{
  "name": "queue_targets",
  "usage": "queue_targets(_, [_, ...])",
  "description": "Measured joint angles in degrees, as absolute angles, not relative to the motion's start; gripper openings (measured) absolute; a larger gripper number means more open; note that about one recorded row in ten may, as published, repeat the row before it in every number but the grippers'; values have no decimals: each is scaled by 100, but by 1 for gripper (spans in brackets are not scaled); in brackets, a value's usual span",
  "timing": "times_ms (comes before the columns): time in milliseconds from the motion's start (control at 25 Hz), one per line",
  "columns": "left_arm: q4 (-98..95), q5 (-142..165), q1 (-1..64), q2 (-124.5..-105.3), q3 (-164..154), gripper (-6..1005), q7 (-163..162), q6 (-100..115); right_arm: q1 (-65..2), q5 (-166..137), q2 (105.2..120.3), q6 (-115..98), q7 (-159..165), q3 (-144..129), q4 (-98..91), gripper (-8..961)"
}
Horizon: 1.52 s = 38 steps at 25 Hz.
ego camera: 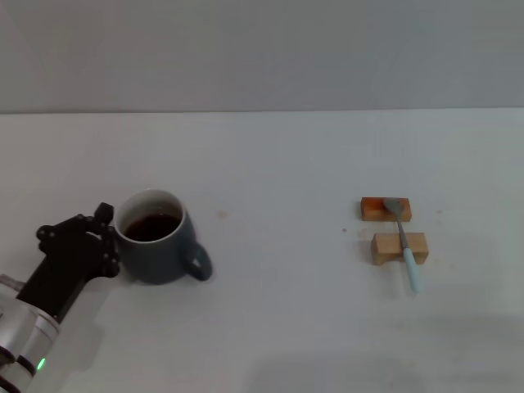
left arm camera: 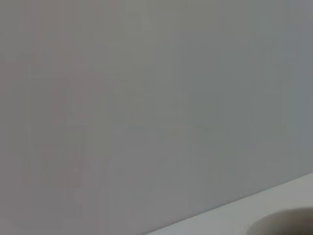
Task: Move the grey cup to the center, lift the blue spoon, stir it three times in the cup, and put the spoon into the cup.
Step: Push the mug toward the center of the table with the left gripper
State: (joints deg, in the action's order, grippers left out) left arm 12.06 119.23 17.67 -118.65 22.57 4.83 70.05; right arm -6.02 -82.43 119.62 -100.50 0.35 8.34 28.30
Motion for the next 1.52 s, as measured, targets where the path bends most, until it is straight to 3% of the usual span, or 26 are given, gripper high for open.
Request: queue_targets(1520, [1629, 11927, 1915, -11883, 2041, -2, 422, 6729, -680, -8262, 11960, -9968, 35, 777, 2830, 695])
